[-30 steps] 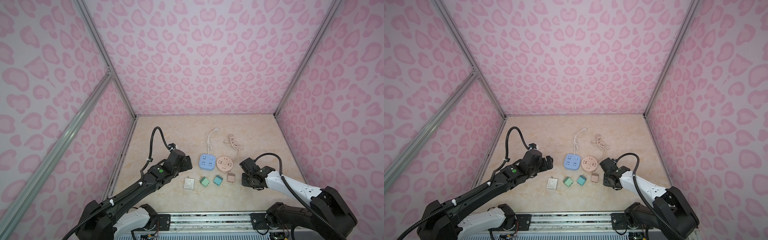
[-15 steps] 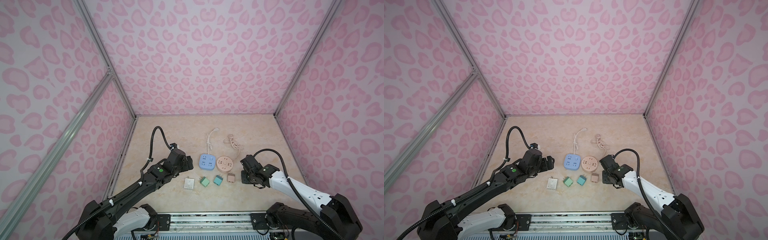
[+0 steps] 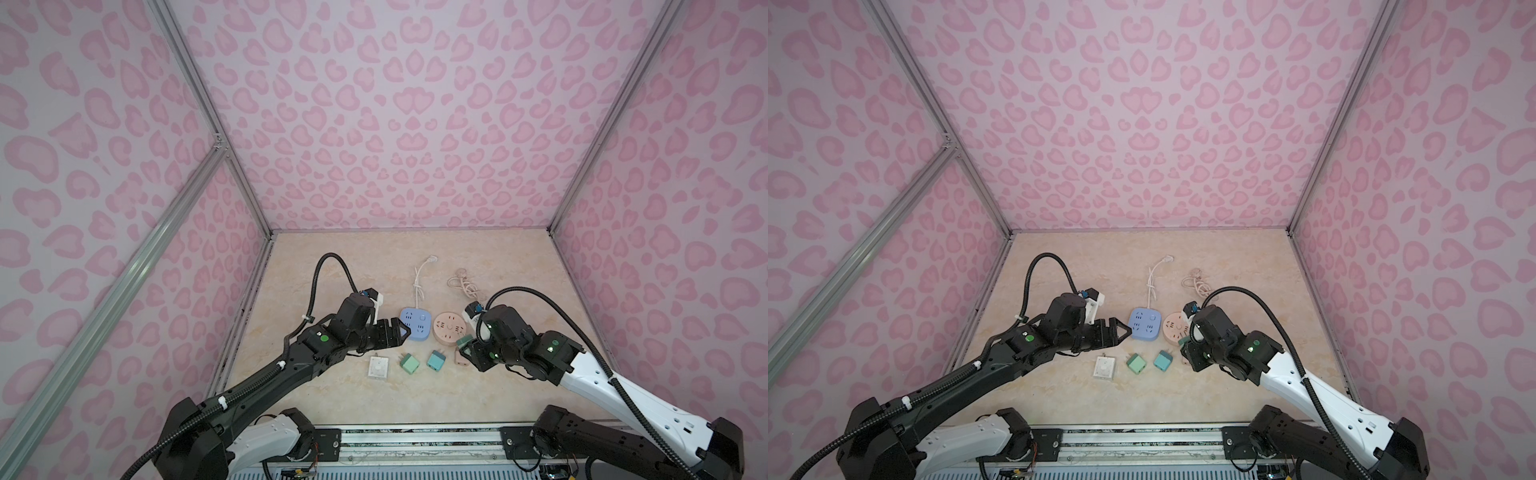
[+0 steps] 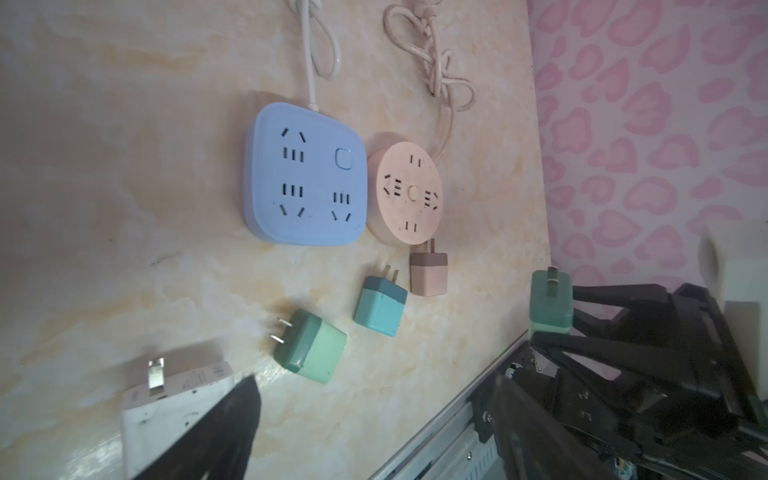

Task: Insert the plug
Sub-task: 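Lift the green adapter with the right gripper while the left gripper approaches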

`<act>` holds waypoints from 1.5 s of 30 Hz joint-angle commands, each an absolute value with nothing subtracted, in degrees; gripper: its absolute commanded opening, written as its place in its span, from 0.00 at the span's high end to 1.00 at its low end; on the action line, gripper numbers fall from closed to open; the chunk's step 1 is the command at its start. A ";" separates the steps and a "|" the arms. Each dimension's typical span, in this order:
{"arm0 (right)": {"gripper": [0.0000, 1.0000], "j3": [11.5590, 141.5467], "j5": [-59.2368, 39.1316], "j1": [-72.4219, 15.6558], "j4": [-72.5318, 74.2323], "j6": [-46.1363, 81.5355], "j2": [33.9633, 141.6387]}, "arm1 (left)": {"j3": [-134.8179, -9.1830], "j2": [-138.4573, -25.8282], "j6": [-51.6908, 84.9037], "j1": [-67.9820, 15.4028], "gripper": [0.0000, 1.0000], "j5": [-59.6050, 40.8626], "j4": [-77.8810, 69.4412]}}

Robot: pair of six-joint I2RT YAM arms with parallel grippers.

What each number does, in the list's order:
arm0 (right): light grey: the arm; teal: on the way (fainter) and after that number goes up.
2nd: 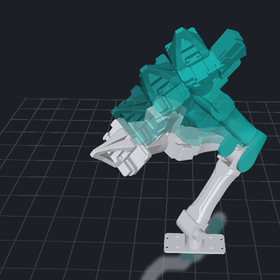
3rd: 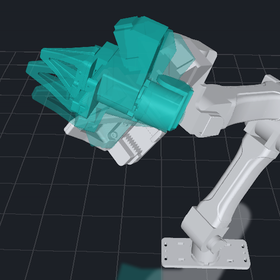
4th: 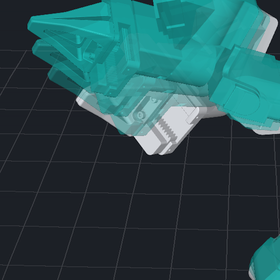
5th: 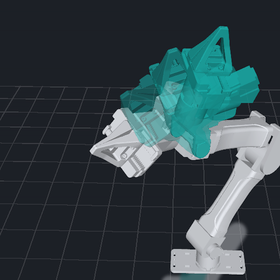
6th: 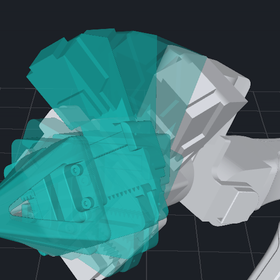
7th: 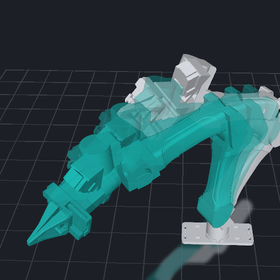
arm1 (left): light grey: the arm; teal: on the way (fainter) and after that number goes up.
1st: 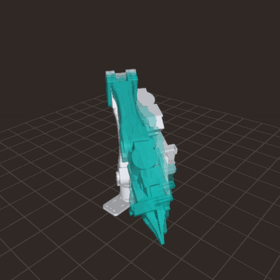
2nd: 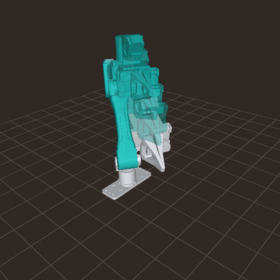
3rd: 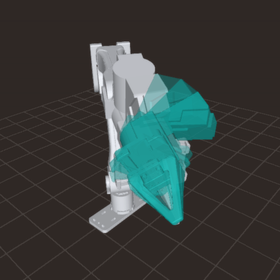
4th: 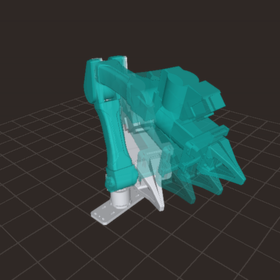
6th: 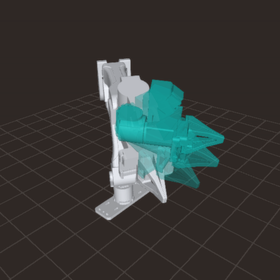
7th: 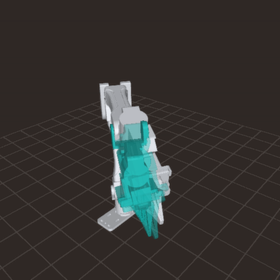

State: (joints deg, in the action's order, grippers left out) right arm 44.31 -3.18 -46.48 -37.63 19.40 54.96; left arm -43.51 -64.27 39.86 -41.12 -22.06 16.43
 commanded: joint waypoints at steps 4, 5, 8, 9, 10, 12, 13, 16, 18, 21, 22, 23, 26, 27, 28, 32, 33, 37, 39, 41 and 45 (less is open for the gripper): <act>0.84 44.91 -7.13 -48.96 -32.69 16.15 57.83 | -43.21 -66.81 43.33 -41.45 0.10 -31.41 7.89; 0.84 45.06 -6.97 -49.49 -32.32 16.09 58.52 | -43.33 -67.49 43.81 -41.65 0.11 -31.82 7.02; 0.83 45.67 -6.76 -51.11 -30.65 16.01 60.47 | -43.75 -69.79 44.45 -43.09 0.11 -31.91 5.15; 0.83 45.86 -6.64 -51.47 -30.16 16.10 60.95 | -44.02 -70.40 44.54 -43.62 0.12 -31.75 4.84; 0.83 46.10 -6.60 -51.86 -29.80 16.24 61.56 | -44.41 -71.06 44.56 -44.23 0.12 -31.63 4.50; 0.83 46.64 -6.55 -52.73 -29.11 16.39 62.67 | -44.86 -72.10 44.93 -45.46 0.14 -31.38 3.60; 0.83 46.81 -6.55 -53.02 -28.88 16.57 63.04 | -44.91 -72.59 45.19 -45.97 0.14 -31.38 2.99; 0.82 47.20 -6.38 -53.68 -28.07 16.81 64.27 | -45.08 -74.44 46.18 -47.16 0.15 -31.63 1.23; 0.82 47.53 -6.58 -54.04 -27.67 16.65 65.02 | -45.09 -75.45 46.61 -47.99 0.16 -31.82 0.24; 0.82 47.99 -6.26 -54.78 -27.16 16.75 65.87 | -45.69 -76.84 46.87 -49.01 0.21 -32.08 -0.35; 0.82 48.08 -6.11 -54.88 -27.16 16.82 66.13 | -45.86 -77.15 46.93 -49.21 0.23 -32.08 -0.27; 0.82 48.32 -6.06 -54.95 -27.23 16.86 66.33 | -46.05 -77.34 46.99 -49.31 0.25 -31.99 -0.09; 0.82 48.43 -5.85 -55.02 -27.19 16.68 66.45 | -46.08 -77.34 47.26 -49.48 0.29 -31.91 -0.37; 0.82 48.47 -5.87 -54.97 -27.16 16.70 66.45 | -46.08 -77.30 47.28 -49.58 0.31 -31.95 -0.36; 0.82 48.46 -6.13 -54.98 -26.99 16.66 66.49 | -46.03 -77.32 47.37 -49.57 0.34 -31.98 -0.35; 0.82 48.56 -6.22 -55.07 -26.72 16.70 66.71 | -46.30 -77.78 47.49 -49.66 0.42 -32.26 -0.36; 0.82 48.76 -6.23 -55.06 -26.63 16.70 66.77 | -46.27 -77.87 47.55 -49.58 0.43 -32.32 -0.39; 0.82 48.77 -6.32 -55.11 -26.19 16.78 67.19 | -46.27 -78.39 47.85 -49.66 0.48 -32.64 -2.36; 0.82 48.72 -6.46 -55.04 -26.02 16.84 67.49 | -46.28 -78.65 47.98 -49.66 0.52 -32.70 -2.50; 0.82 48.74 -6.50 -55.11 -25.84 16.89 67.78 | -46.27 -78.84 48.12 -49.67 0.59 -32.78 -2.80; 0.82 48.82 -6.25 -55.15 -25.43 17.01 68.12 | -46.16 -79.08 48.39 -49.70 0.82 -32.79 -2.99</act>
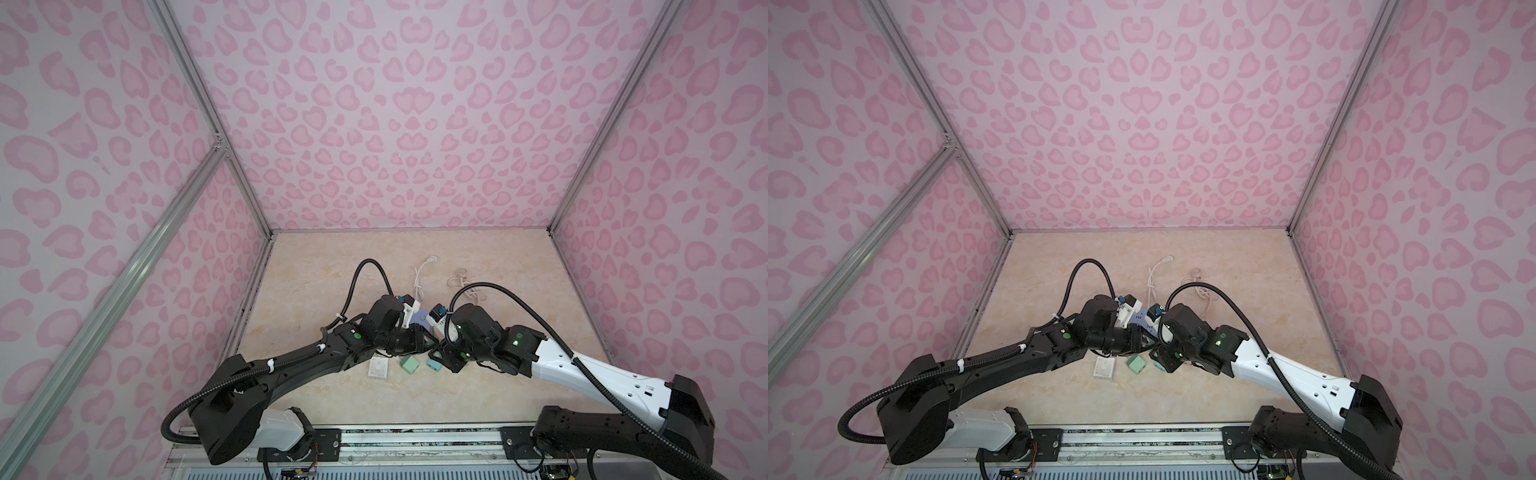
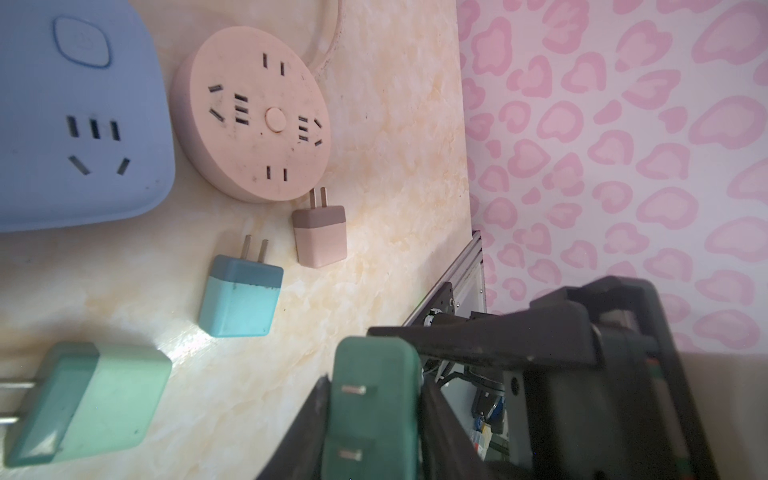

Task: Insert the plug

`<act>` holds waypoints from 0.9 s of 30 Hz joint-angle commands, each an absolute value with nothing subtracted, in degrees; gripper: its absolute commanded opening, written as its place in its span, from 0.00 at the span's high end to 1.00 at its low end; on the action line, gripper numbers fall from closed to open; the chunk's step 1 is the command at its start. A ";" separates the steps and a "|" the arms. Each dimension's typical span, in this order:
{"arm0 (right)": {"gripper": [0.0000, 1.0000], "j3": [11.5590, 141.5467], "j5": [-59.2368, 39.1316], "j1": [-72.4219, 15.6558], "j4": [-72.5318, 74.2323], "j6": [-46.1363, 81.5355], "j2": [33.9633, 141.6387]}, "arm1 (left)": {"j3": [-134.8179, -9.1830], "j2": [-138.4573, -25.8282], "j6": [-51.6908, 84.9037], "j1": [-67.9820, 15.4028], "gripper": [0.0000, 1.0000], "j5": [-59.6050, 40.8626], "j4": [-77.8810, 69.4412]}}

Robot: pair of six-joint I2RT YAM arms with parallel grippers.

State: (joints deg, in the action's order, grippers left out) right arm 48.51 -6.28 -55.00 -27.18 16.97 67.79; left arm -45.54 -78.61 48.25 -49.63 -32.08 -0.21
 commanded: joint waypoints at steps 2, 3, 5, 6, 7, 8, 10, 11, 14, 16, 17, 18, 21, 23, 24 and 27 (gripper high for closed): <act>0.82 48.77 -6.09 -55.11 -24.99 17.12 68.14 | -46.24 -79.10 48.42 -49.66 0.95 -32.45 -2.61; 0.82 48.76 -6.07 -55.12 -24.74 17.30 68.12 | -46.17 -79.06 48.39 -49.66 0.97 -32.26 -2.52; 0.78 48.78 -5.92 -55.04 -24.35 17.40 68.20 | -46.14 -79.04 48.43 -49.66 0.97 -32.01 -2.46; 0.76 48.62 -5.80 -55.05 -24.26 17.45 68.20 | -46.12 -78.99 48.42 -49.66 0.97 -31.87 -2.46; 0.72 48.53 -5.63 -55.08 -24.10 17.48 68.20 | -46.29 -78.99 48.42 -49.66 0.97 -31.58 -2.26; 0.66 48.52 -5.47 -55.10 -24.21 17.51 68.21 | -46.43 -79.01 48.31 -49.66 0.97 -31.28 -1.89; 0.53 48.49 -5.00 -55.04 -24.35 17.62 67.88 | -47.21 -79.00 48.31 -49.59 0.97 -29.90 -1.14; 0.48 48.38 -4.43 -55.02 -24.35 17.75 67.55 | -47.64 -78.92 48.51 -49.36 0.97 -28.65 0.98; 0.43 47.33 -1.85 -54.88 -23.47 18.57 65.67 | -49.00 -78.82 51.40 -47.52 0.97 -25.25 4.07; 0.38 45.83 1.49 -54.76 -22.01 20.16 63.57 | -48.82 -78.73 56.09 -45.06 0.97 -25.78 3.09; 0.36 44.49 1.95 -54.58 -20.02 20.20 62.28 | -48.26 -78.61 58.76 -44.04 0.97 -26.93 1.08; 0.32 42.18 2.43 -54.35 -16.69 20.22 60.43 | -47.32 -78.26 62.40 -42.80 0.97 -28.38 -2.27; 0.31 38.19 1.93 -52.48 -10.09 22.55 55.59 | -45.79 -76.73 71.10 -41.04 0.97 -30.84 -10.26; 0.35 37.06 0.40 -49.39 -7.82 25.71 53.09 | -46.09 -75.17 75.27 -40.65 0.97 -30.74 -11.16; 0.36 36.50 -2.13 -47.94 -6.35 26.26 52.20 | -46.10 -74.41 77.18 -40.55 0.97 -30.33 -11.08; 0.39 33.93 -7.59 -45.05 -0.07 27.53 49.90 | -43.95 -72.12 85.76 -40.29 0.96 -28.49 -15.50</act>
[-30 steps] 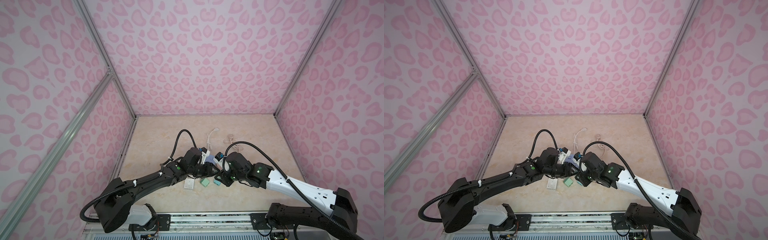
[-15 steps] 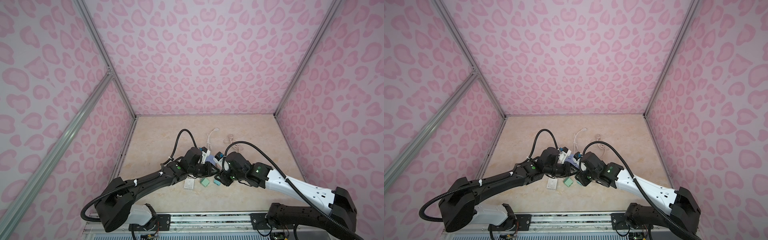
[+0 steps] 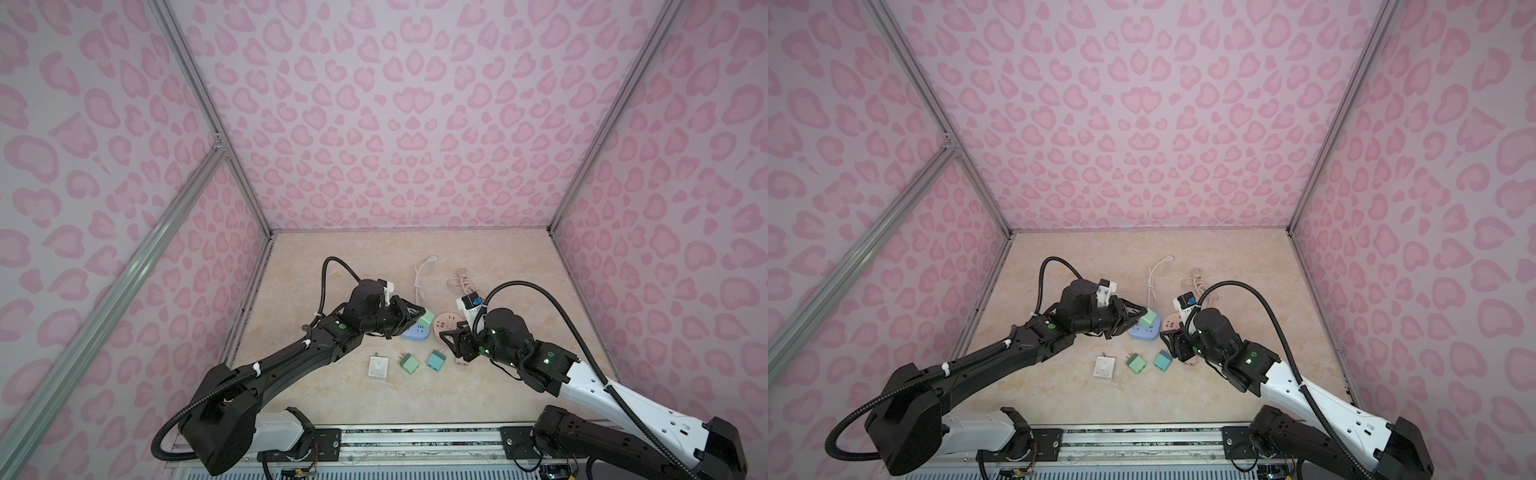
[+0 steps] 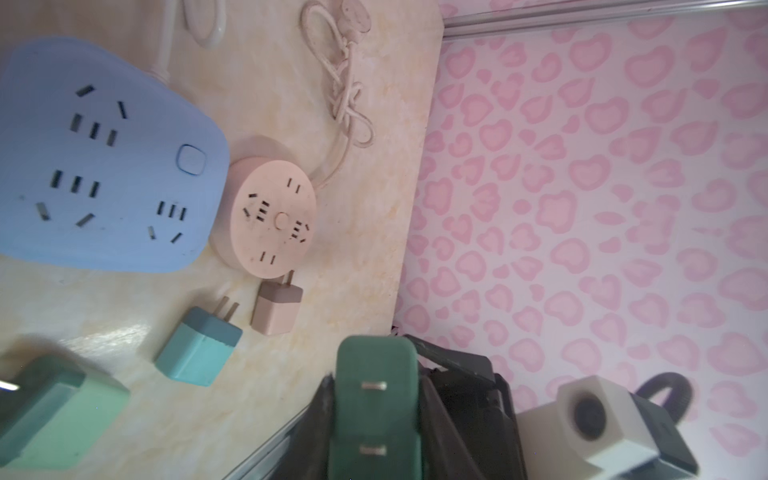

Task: Insert the plug

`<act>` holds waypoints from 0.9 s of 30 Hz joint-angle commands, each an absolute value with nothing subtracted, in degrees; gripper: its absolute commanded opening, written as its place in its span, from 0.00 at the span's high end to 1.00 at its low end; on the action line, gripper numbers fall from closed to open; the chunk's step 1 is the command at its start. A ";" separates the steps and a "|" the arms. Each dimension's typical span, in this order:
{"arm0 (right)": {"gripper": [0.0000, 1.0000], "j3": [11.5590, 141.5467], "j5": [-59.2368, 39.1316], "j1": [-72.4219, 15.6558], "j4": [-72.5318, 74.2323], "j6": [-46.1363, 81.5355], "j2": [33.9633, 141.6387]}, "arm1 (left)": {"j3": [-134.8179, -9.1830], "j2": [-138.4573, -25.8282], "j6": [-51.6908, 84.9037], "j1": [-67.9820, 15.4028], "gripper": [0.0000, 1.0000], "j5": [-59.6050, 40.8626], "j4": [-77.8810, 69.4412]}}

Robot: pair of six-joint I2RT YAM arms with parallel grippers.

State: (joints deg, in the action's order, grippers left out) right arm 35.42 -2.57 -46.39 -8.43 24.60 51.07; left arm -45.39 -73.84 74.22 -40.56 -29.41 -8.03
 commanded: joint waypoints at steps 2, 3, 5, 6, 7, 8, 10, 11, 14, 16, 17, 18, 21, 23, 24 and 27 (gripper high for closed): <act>0.39 32.94 -9.66 -44.14 3.11 27.75 49.16 | -43.42 -72.24 90.01 -40.24 0.96 -29.12 -19.06; 0.39 32.95 -11.02 -43.65 4.31 27.95 49.22 | -43.44 -72.48 90.01 -40.32 0.96 -29.12 -20.01; 0.38 33.44 -13.36 -43.07 5.62 28.01 49.50 | -43.76 -72.35 93.71 -40.28 0.96 -29.61 -19.47; 0.37 33.64 -13.90 -43.08 6.51 27.72 49.48 | -43.77 -72.16 93.99 -40.31 0.96 -29.21 -18.99; 0.37 33.60 -14.56 -43.07 7.53 27.54 49.64 | -43.60 -71.98 94.43 -40.32 0.96 -29.09 -19.20; 0.37 33.65 -14.88 -43.13 8.25 27.10 49.75 | -43.39 -71.98 94.96 -40.33 0.96 -29.07 -19.76; 0.37 33.88 -15.25 -43.11 8.93 25.47 50.09 | -43.16 -72.52 96.73 -40.36 0.96 -29.74 -22.05; 0.37 34.14 -15.08 -43.15 8.76 24.31 50.26 | -43.49 -72.67 96.89 -40.43 0.96 -30.20 -22.35; 0.38 34.84 -13.95 -43.20 8.23 21.16 50.97 | -43.95 -72.78 96.94 -40.64 0.96 -30.57 -22.61; 0.38 35.45 -13.77 -43.18 8.20 19.41 51.51 | -43.71 -72.78 97.05 -40.98 0.96 -30.48 -23.11; 0.38 35.74 -13.54 -43.20 8.19 18.86 51.76 | -43.58 -72.82 97.06 -41.11 0.97 -30.63 -23.55; 0.38 35.91 -13.54 -43.15 8.54 18.31 51.93 | -43.38 -72.95 97.27 -41.21 0.96 -30.84 -24.14; 0.39 37.16 -13.27 -43.12 7.97 17.59 53.19 | -43.24 -73.11 97.40 -41.60 0.96 -31.20 -25.48; 0.40 37.92 -13.69 -43.01 7.65 17.28 54.32 | -43.55 -73.17 97.40 -41.86 0.96 -31.20 -25.05; 0.41 37.97 -13.98 -42.97 7.90 17.35 54.62 | -43.67 -73.19 97.40 -41.91 0.96 -31.20 -24.79; 0.45 38.61 -15.90 -42.33 8.95 18.25 56.00 | -43.13 -73.17 97.40 -42.30 0.96 -31.20 -25.76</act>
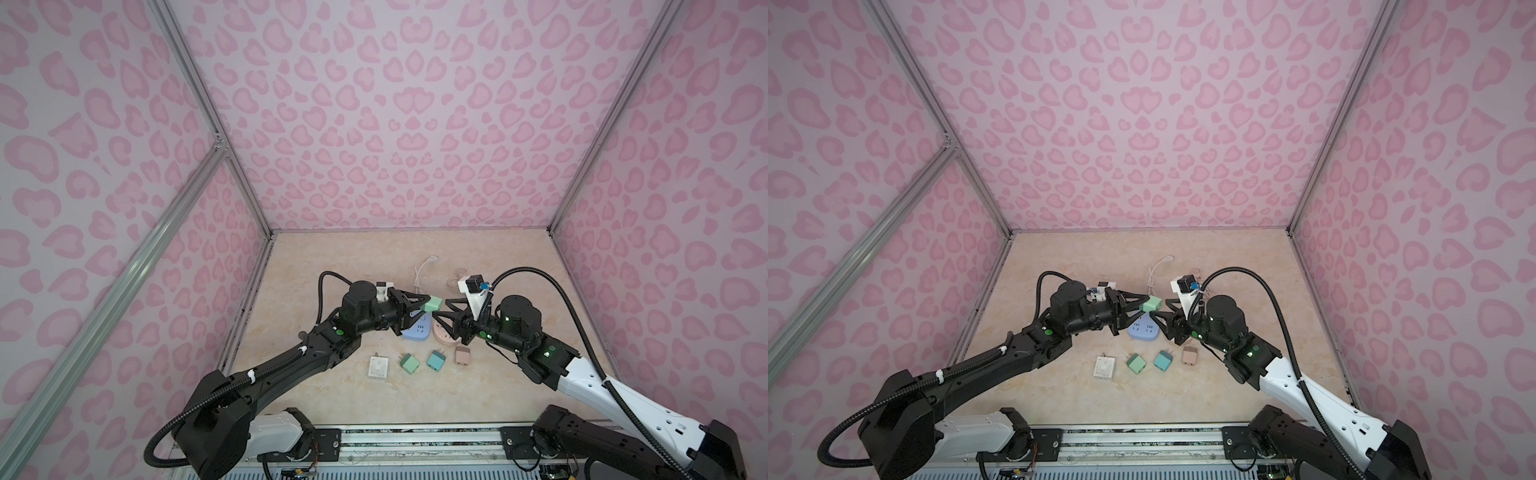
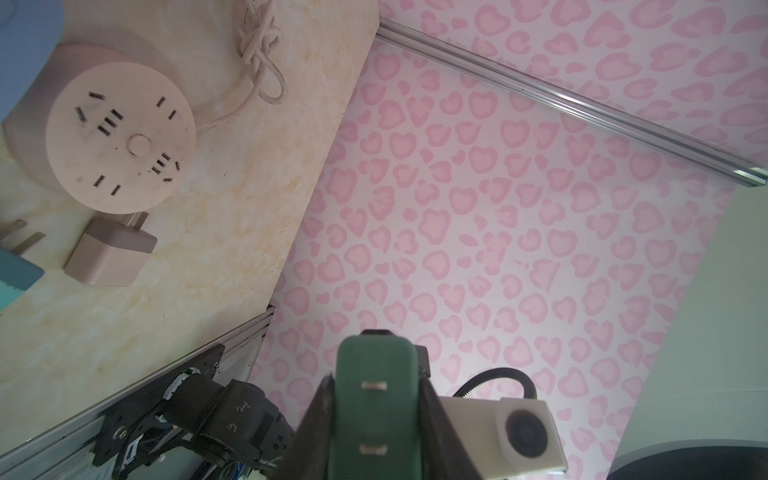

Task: Insert the plug

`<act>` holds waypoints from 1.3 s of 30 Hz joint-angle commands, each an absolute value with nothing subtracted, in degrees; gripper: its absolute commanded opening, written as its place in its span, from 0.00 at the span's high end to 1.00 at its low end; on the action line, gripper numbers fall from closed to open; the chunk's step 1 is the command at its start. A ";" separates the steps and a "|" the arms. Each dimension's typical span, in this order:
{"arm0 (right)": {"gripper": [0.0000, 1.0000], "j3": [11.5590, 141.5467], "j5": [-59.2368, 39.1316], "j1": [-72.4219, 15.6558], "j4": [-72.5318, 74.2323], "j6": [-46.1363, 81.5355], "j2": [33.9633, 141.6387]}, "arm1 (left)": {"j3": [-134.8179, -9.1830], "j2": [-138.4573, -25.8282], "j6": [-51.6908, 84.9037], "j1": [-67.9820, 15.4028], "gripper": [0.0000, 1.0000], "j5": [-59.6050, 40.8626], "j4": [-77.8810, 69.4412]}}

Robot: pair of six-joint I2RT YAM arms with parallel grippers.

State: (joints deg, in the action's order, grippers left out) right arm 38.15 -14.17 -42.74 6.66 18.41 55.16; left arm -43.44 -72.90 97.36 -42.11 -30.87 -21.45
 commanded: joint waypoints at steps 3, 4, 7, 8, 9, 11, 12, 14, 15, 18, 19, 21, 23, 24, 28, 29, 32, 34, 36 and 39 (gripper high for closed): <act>0.47 39.15 -17.26 -41.77 9.35 18.74 56.77 | -42.97 -72.96 97.40 -42.46 0.96 -31.20 -26.70; 0.48 39.14 -17.68 -41.58 9.70 18.94 56.91 | -43.19 -72.74 97.40 -42.61 0.96 -31.20 -26.34; 0.53 39.45 -18.64 -41.24 10.35 19.18 57.06 | -43.57 -71.94 97.40 -42.89 0.96 -31.20 -24.04; 0.53 39.64 -19.09 -41.25 10.48 19.17 57.05 | -43.44 -71.81 97.40 -42.82 0.96 -31.20 -23.88; 0.54 39.78 -19.56 -41.13 10.31 19.16 57.20 | -43.40 -71.79 97.40 -42.86 0.96 -31.20 -23.95; 0.55 40.65 -20.53 -41.13 9.50 18.89 57.86 | -43.39 -71.71 97.40 -42.97 0.96 -31.20 -24.27; 0.55 40.78 -20.69 -41.13 9.31 18.90 58.06 | -43.39 -71.81 97.40 -42.98 0.96 -31.20 -24.42; 0.58 40.99 -21.16 -41.14 9.45 19.13 58.60 | -43.38 -71.83 97.40 -42.98 0.96 -31.20 -24.81; 0.61 40.85 -21.39 -41.22 9.73 19.48 58.84 | -43.39 -71.81 97.40 -42.98 0.96 -31.20 -24.92; 0.65 40.76 -21.71 -41.18 10.48 20.08 59.05 | -43.56 -71.81 97.40 -42.98 0.96 -31.20 -25.14; 0.67 40.70 -21.88 -41.18 10.83 20.32 59.06 | -43.51 -71.89 97.40 -42.98 0.96 -31.20 -25.33; 0.72 40.19 -21.92 -41.14 11.83 20.99 59.00 | -43.56 -72.06 97.40 -42.98 0.96 -31.20 -25.48; 0.77 39.95 -21.86 -41.18 12.39 21.52 58.98 | -43.78 -72.48 93.66 -42.98 0.97 -33.19 -25.47; 0.78 39.90 -21.71 -41.12 12.48 21.70 58.98 | -43.90 -72.79 93.40 -42.93 0.96 -33.47 -25.57; 0.92 39.47 -21.18 -41.13 12.61 23.35 59.08 | -43.82 -73.91 92.18 -42.56 0.71 -33.95 -25.80; 0.98 39.50 -20.78 -41.13 12.47 23.76 59.06 | -43.62 -73.84 91.55 -42.18 0.55 -33.55 -25.24; 1.00 39.94 -17.56 -41.13 9.63 25.89 59.17 | -42.65 -72.56 86.76 -39.07 0.33 -31.06 -18.98; 1.00 40.98 -14.41 -40.97 5.76 27.47 59.41 | -42.88 -70.63 80.11 -35.65 0.24 -28.37 -9.94; 1.00 43.47 -10.49 -40.80 -0.80 29.97 60.02 | -45.09 -68.39 72.25 -33.03 0.20 -24.24 1.65; 1.00 49.32 -4.53 -40.70 -12.97 32.84 61.54 | -51.47 -64.86 58.05 -32.12 0.19 -12.50 20.59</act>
